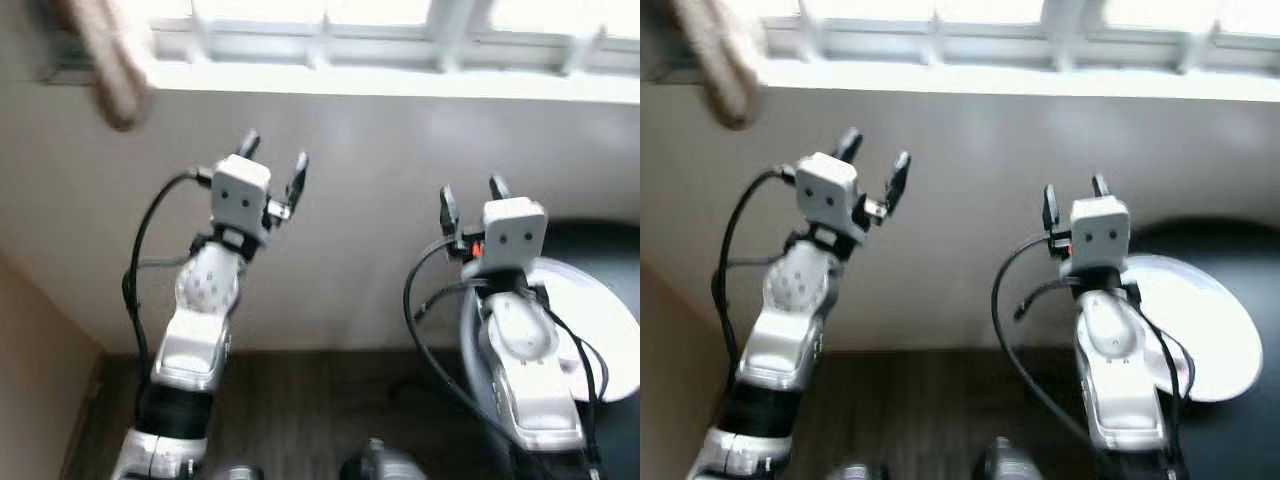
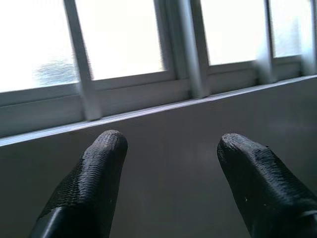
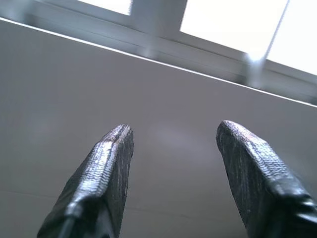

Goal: Kitchen organization

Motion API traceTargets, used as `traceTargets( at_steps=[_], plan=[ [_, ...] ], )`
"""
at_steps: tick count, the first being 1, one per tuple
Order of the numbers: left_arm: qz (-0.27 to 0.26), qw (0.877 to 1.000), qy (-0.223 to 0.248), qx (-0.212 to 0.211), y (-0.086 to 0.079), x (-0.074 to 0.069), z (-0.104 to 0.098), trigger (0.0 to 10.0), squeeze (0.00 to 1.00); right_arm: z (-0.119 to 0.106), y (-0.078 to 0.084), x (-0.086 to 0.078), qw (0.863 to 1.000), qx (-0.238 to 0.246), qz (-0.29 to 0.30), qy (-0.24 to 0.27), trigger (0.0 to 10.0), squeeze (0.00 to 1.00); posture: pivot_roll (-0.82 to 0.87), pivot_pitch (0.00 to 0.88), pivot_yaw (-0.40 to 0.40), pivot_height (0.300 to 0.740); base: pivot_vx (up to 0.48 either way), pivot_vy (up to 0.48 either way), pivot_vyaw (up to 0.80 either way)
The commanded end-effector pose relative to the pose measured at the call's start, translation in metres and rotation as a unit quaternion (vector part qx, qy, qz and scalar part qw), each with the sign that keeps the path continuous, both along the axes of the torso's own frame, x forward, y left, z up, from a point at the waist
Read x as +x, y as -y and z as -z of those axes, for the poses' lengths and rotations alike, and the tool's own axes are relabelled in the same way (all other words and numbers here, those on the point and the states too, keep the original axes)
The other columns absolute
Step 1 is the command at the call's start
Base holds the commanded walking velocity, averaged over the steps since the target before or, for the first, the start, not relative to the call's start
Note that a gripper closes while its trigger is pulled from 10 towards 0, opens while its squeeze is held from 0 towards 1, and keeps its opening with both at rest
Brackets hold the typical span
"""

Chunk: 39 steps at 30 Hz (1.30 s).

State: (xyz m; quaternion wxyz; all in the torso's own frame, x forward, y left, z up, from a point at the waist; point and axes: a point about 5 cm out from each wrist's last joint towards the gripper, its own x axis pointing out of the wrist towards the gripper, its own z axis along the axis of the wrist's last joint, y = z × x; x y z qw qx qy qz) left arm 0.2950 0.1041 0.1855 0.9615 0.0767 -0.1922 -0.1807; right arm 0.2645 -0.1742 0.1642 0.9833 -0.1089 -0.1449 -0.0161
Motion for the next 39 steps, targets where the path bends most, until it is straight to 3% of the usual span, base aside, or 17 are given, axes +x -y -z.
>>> traceTargets(
  at_steps=[1,5,11,13,16,25,39],
  plan=[
    [-0.003,1.0,0.008,0.006,-0.003,0.001,-0.004,10.0,0.0,-0.003,-0.004,0.001,1.0,0.003,-0.004,0.005,10.0,0.0,-0.01,0.0,-0.059,0.74,0.0,0.0,-0.8],
    [-0.003,1.0,0.007,0.007,-0.003,0.001,-0.004,10.0,0.0,0.002,-0.005,0.002,1.0,-0.012,-0.007,-0.009,10.0,0.0,-0.01,0.0,-0.059,0.74,0.0,0.0,-0.8],
    [-0.002,1.0,0.004,0.008,-0.003,0.002,-0.003,10.0,0.0,0.01,-0.007,0.016,0.997,-0.061,-0.025,-0.05,10.0,0.0,-0.01,0.0,-0.059,0.74,0.0,0.0,0.0],
    [-0.002,1.0,0.003,0.008,-0.002,0.002,-0.002,10.0,0.0,0.025,-0.011,0.023,0.989,-0.091,-0.045,-0.105,10.0,0.0,0.0,0.0,-0.055,0.74,0.0,0.0,0.0],
    [-0.003,1.0,0.003,0.007,-0.002,0.002,-0.002,10.0,0.0,0.036,-0.009,0.026,0.984,-0.102,-0.042,-0.142,10.0,0.0,0.01,0.0,-0.058,0.74,0.0,0.0,0.0],
    [-0.006,1.0,-0.001,0.007,-0.002,0.003,-0.001,10.0,0.0,0.059,-0.013,0.026,0.96,-0.172,-0.055,-0.214,10.0,0.0,0.01,0.0,-0.061,0.74,0.0,0.0,0.0],
    [-0.003,1.0,-0.006,0.004,0.0,0.003,0.003,10.0,0.0,0.075,-0.008,0.02,0.939,-0.192,-0.024,-0.285,10.0,0.0,0.0,0.0,-0.063,0.74,0.0,0.0,0.0]
  ],
)
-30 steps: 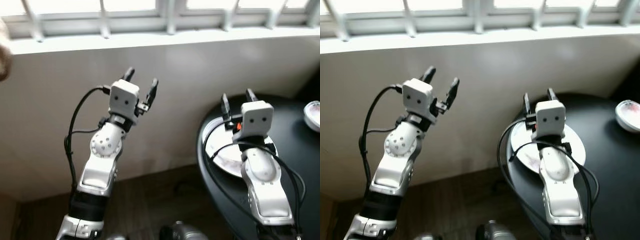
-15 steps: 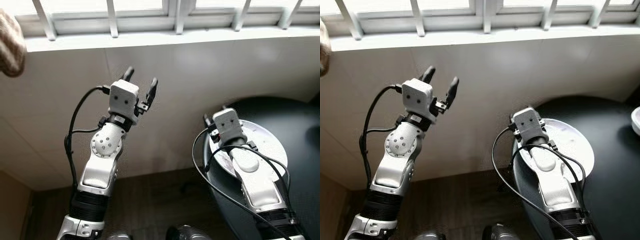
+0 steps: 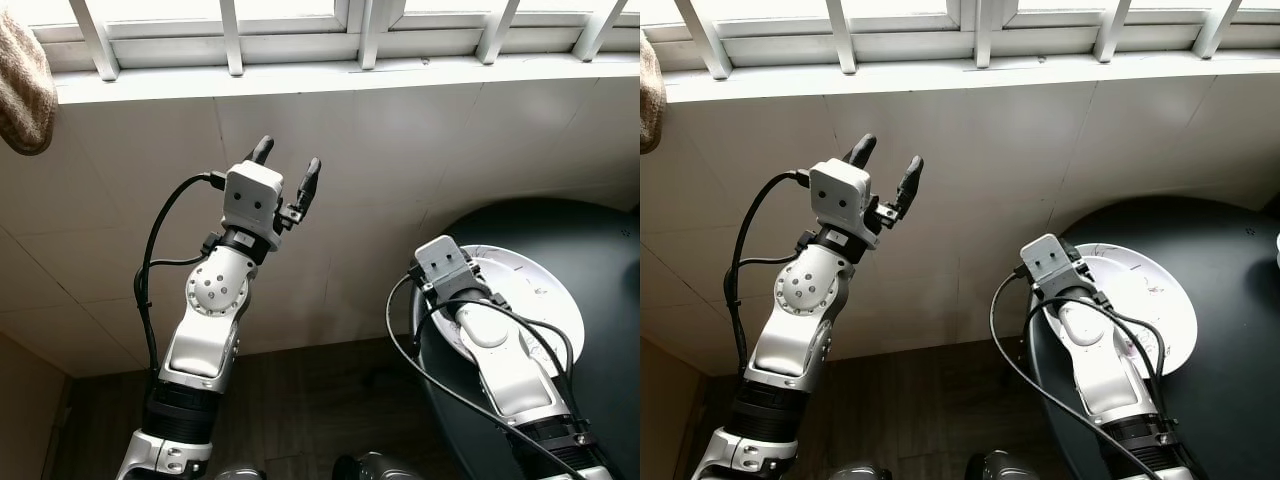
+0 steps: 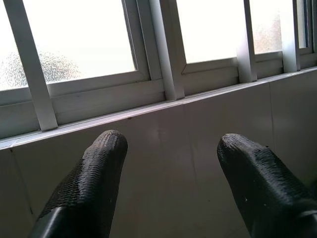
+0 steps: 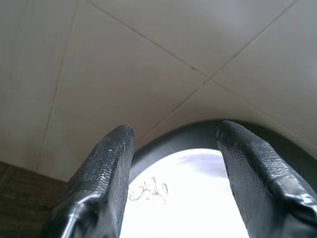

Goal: Kitchen organization

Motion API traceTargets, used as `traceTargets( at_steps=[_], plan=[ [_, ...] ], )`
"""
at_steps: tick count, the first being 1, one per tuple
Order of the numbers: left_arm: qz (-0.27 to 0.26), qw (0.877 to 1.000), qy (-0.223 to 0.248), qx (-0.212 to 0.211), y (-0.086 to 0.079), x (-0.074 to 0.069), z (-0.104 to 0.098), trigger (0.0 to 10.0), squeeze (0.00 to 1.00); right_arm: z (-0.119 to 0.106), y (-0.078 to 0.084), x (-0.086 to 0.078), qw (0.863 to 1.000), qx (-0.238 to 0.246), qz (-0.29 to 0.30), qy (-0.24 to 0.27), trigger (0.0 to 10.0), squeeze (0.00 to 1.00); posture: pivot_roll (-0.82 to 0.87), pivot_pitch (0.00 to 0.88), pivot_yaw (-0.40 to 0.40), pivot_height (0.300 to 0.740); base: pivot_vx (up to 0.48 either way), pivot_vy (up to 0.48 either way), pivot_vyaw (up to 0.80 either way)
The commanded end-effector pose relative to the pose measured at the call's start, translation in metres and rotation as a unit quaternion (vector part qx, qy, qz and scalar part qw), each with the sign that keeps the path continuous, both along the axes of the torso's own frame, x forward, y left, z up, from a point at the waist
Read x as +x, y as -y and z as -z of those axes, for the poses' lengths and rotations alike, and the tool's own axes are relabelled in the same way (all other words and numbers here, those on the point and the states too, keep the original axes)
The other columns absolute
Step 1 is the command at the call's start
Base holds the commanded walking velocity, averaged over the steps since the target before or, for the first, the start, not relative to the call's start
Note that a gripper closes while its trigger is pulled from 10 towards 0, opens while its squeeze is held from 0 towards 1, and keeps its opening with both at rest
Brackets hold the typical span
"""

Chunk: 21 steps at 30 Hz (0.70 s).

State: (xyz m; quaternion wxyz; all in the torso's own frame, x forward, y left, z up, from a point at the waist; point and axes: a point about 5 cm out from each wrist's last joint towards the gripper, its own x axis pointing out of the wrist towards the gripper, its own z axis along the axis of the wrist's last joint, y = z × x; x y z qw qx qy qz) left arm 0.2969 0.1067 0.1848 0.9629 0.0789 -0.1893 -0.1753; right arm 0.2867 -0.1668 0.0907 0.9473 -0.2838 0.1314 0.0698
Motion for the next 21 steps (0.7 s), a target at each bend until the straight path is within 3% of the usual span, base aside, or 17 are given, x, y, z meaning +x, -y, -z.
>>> traceTargets(
  at_steps=[1,13,14,15,16,21],
  plan=[
    [0.003,1.0,-0.005,0.003,0.0023,0.0009,0.0025,10.0,0.0,0.0025,-0.0002,-0.002,1.0,-0.01,0.003,-0.008,10.0,0.0,0.0,0.0,-0.063,0.74,0.0,0.0,0.0],
    [0.003,1.0,-0.005,0.002,0.0025,0.0009,0.0028,10.0,0.0,0.0054,0.0045,-0.0031,0.999,-0.019,0.017,-0.02,10.0,0.0,0.0,0.0,-0.062,0.74,0.0,0.0,0.0],
    [0.003,1.0,-0.006,0.003,0.0024,0.001,0.0028,10.0,0.0,0.0061,0.0058,-0.0035,0.999,-0.021,0.023,-0.022,6.9,0.0,0.0,0.0,-0.062,0.74,0.0,0.0,0.0],
    [0.003,1.0,-0.006,0.003,0.0024,0.0012,0.003,10.0,0.0,0.0066,0.0066,-0.0038,0.999,-0.018,0.027,-0.023,2.4,0.0,0.0,0.0,-0.062,0.74,0.0,0.0,0.0],
    [0.003,1.0,-0.006,0.003,0.0023,0.0014,0.0031,10.0,0.0,0.0069,0.0071,-0.0041,0.999,-0.013,0.032,-0.025,0.0,0.0,0.0,0.0,-0.062,0.74,0.0,0.0,0.0],
    [0.003,1.0,-0.006,0.004,0.0024,0.0023,0.0029,10.0,0.0,0.0061,0.0075,-0.0034,0.999,-0.013,0.036,-0.022,0.0,0.0,0.0,0.0,-0.062,0.74,0.0,0.0,0.0]
  ],
)
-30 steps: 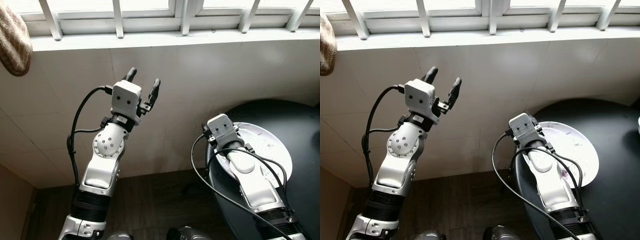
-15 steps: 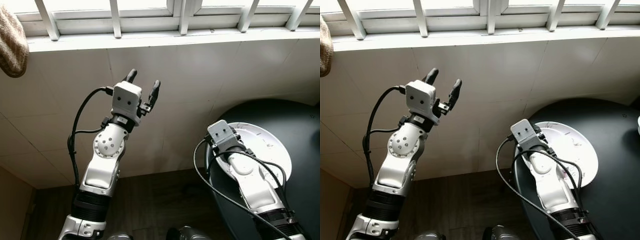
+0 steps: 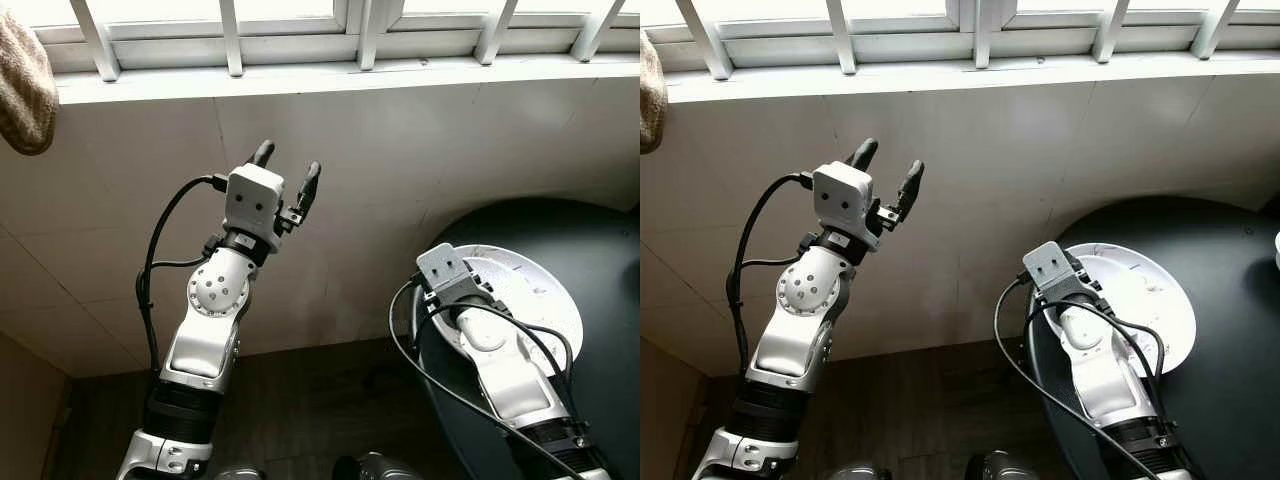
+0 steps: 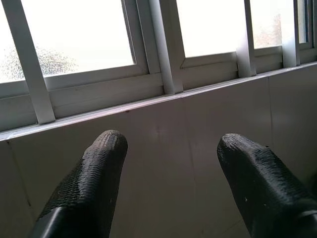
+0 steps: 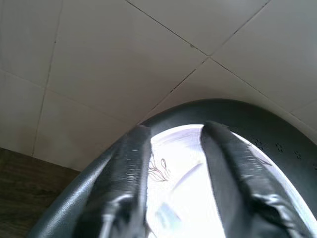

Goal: Kitchen organization

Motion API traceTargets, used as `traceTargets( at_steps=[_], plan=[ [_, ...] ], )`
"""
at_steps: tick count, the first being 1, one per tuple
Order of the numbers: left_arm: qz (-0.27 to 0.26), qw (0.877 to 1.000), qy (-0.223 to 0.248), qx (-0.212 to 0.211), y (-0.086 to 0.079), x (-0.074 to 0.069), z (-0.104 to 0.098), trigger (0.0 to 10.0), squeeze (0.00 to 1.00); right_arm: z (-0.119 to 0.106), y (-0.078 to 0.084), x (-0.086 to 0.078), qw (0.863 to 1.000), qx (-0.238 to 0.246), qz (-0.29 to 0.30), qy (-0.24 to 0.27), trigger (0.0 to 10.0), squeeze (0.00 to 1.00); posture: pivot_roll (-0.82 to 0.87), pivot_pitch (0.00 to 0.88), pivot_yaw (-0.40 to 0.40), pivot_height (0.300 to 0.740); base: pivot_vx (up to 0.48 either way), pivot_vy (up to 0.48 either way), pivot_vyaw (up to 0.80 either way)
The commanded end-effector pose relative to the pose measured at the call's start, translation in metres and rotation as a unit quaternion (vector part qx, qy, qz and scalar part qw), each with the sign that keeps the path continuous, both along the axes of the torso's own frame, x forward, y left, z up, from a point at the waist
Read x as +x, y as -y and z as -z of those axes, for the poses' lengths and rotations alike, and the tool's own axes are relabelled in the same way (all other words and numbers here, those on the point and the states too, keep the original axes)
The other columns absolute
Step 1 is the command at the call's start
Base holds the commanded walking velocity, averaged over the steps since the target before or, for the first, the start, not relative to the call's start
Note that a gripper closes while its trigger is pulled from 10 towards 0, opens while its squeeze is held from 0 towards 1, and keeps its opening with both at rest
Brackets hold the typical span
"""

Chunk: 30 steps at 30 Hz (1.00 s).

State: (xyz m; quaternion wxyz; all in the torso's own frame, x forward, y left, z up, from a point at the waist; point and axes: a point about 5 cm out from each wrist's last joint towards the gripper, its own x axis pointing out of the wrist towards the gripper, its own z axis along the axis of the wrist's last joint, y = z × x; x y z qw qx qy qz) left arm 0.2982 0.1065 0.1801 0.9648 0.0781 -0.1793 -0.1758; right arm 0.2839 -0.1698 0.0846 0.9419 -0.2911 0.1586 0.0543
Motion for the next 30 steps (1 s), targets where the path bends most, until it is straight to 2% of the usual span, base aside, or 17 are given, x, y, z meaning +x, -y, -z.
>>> traceTargets(
  at_steps=[1,20,26,30],
  plan=[
    [0.003,1.0,0.005,0.003,0.002,0.001,-0.002,10.0,0.0,0.0,0.004,0.0,1.0,-0.001,0.015,0.0,0.0,0.0,0.0,0.0,-0.062,0.74,0.0,0.0,0.0],
    [0.002,1.0,0.003,0.005,0.003,0.003,-0.001,10.0,0.0,-0.019,-0.001,0.007,0.997,-0.03,-0.002,0.069,0.0,0.0,0.0,0.0,-0.066,0.74,0.0,0.0,0.0],
    [0.003,1.0,0.002,0.005,0.003,0.003,-0.001,10.0,0.0,-0.035,0.005,0.011,0.988,-0.085,0.004,0.126,0.0,0.0,0.0,0.0,-0.067,0.74,0.0,0.0,0.0],
    [0.003,1.0,0.001,0.005,0.003,0.002,-0.001,10.0,0.0,-0.048,0.006,0.014,0.978,-0.125,-0.002,0.17,0.0,0.0,0.0,0.0,-0.067,0.74,0.0,0.0,0.0]
  ],
)
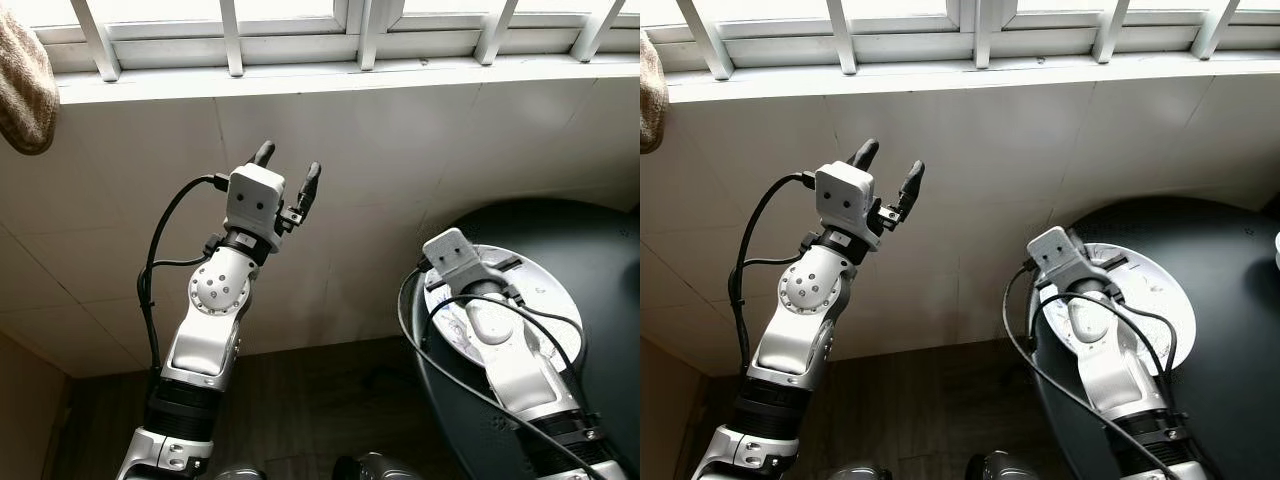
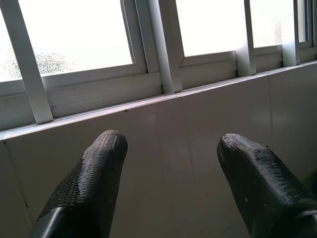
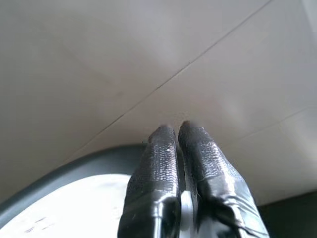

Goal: Kitchen organization

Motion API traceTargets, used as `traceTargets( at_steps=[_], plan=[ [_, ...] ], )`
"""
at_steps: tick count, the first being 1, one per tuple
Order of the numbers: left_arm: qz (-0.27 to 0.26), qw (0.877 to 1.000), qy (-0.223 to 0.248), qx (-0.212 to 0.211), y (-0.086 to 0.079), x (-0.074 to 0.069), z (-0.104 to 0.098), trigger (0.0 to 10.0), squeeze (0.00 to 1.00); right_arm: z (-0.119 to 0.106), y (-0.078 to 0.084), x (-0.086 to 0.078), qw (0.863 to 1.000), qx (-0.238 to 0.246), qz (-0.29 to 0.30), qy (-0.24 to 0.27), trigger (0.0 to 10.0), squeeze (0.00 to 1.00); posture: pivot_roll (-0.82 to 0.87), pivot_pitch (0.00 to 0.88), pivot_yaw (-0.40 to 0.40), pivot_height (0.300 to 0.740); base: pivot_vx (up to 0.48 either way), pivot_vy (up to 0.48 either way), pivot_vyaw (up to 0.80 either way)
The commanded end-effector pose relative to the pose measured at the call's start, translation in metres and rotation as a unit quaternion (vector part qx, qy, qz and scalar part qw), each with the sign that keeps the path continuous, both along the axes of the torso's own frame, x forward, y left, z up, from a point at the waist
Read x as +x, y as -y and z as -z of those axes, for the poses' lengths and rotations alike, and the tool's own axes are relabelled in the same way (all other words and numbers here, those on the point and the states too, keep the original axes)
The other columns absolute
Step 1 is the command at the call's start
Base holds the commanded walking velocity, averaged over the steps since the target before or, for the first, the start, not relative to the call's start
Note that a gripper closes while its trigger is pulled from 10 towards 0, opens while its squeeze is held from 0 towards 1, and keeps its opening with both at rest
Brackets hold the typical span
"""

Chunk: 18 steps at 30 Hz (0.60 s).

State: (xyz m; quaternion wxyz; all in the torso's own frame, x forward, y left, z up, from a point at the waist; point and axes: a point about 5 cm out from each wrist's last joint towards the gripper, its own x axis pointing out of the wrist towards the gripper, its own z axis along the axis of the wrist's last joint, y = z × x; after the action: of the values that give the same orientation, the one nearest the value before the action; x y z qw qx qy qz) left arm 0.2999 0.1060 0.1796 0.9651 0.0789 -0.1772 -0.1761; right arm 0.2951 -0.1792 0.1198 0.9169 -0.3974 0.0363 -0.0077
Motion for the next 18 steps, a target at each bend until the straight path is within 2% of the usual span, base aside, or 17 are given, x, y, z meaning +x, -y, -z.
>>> traceTargets(
  at_steps=[1,6,7,8,9,10,11,12,13,14,15,18],
  plan=[
    [0.003,1.0,0.003,0.004,0.002,0.0,-0.001,10.0,0.0,-0.017,-0.004,0.004,0.998,-0.026,-0.011,0.049,0.0,0.0,0.0,0.0,-0.068,0.74,0.0,0.0,0.0],
    [0.003,1.0,0.002,0.003,0.003,0.0,-0.001,10.0,0.0,-0.025,-0.006,0.005,0.997,-0.024,-0.016,0.076,0.0,0.0,0.0,0.0,-0.07,0.74,0.0,0.0,0.0],
    [0.003,1.0,0.002,0.003,0.003,0.0,-0.001,10.0,0.0,-0.03,-0.009,0.004,0.995,-0.013,-0.024,0.096,0.0,0.0,0.0,0.0,-0.07,0.74,0.0,0.0,0.0],
    [0.003,1.0,0.002,0.002,0.003,0.0,0.0,10.0,0.0,-0.031,-0.01,0.003,0.994,-0.009,-0.026,0.103,0.6,0.0,0.0,0.0,-0.071,0.74,0.0,0.0,0.0],
    [0.003,1.0,0.002,0.002,0.003,0.0,0.0,10.0,0.0,-0.031,-0.01,0.003,0.994,-0.009,-0.026,0.103,0.6,0.0,0.0,0.0,-0.071,0.74,0.0,0.0,0.0],
    [0.003,1.0,0.002,0.002,0.003,0.0,0.0,10.0,0.0,-0.032,-0.011,0.003,0.994,-0.001,-0.024,0.106,2.0,0.0,0.0,0.0,-0.071,0.74,0.0,0.0,0.0],
    [0.003,1.0,0.002,0.001,0.003,0.0,0.0,10.0,0.0,-0.034,-0.012,0.003,0.993,0.003,-0.031,0.115,2.8,0.0,0.0,0.0,-0.071,0.74,0.0,0.0,0.0],
    [0.003,1.0,0.002,0.0,0.003,0.0,0.0,10.0,0.0,-0.035,-0.012,0.003,0.992,0.003,-0.033,0.118,2.8,0.0,0.0,0.0,-0.071,0.74,0.0,0.0,0.0],
    [0.002,1.0,-0.001,0.001,0.003,0.0,0.0,10.0,0.0,-0.036,-0.012,0.003,0.992,0.01,-0.03,0.122,3.5,0.0,0.0,0.0,-0.071,0.74,0.0,0.0,0.0],
    [0.002,1.0,-0.001,0.001,0.003,0.001,0.0,10.0,0.0,-0.036,-0.012,0.003,0.992,0.01,-0.03,0.122,6.4,0.0,0.0,0.0,-0.071,0.74,0.0,0.0,0.0],
    [0.003,1.0,-0.002,0.001,0.003,0.001,0.001,10.0,0.0,-0.036,-0.013,0.004,0.993,0.007,-0.034,0.117,10.0,0.0,0.0,0.0,-0.071,0.74,0.0,0.0,0.0],
    [0.004,1.0,-0.004,-0.001,0.004,0.001,0.001,10.0,0.0,-0.036,-0.013,0.005,0.992,0.018,-0.031,0.121,10.0,0.0,0.0,0.0,-0.071,0.74,0.0,0.0,0.0]
  ],
)
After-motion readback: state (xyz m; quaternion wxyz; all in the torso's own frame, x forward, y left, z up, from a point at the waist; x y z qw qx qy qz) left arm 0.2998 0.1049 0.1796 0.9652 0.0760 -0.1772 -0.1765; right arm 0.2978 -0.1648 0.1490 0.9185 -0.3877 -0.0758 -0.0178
